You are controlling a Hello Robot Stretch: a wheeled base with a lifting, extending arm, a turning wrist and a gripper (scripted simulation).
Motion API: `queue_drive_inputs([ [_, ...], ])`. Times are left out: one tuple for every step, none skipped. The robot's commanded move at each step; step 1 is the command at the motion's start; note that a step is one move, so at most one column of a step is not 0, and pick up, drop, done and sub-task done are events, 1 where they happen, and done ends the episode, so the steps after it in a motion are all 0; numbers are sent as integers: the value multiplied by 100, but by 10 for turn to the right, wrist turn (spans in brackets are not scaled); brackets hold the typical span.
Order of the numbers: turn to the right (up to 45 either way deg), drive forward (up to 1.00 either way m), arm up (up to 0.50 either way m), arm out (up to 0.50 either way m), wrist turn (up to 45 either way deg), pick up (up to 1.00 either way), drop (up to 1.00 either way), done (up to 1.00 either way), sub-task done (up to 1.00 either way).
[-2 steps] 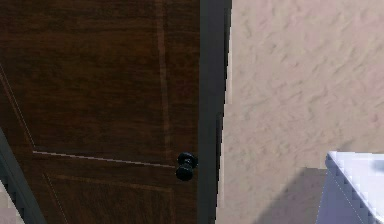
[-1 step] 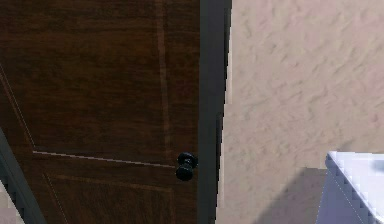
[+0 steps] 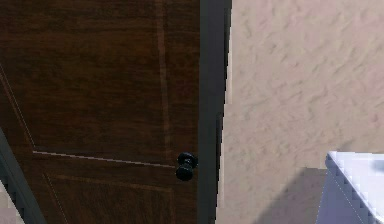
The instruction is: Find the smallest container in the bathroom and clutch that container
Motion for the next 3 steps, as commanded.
queue_drive_inputs([
  [0,0,0,0,450,0,0,0,0],
  [0,0,0,0,450,0,0,0,0],
  [0,0,0,0,360,0,0,0,0],
])
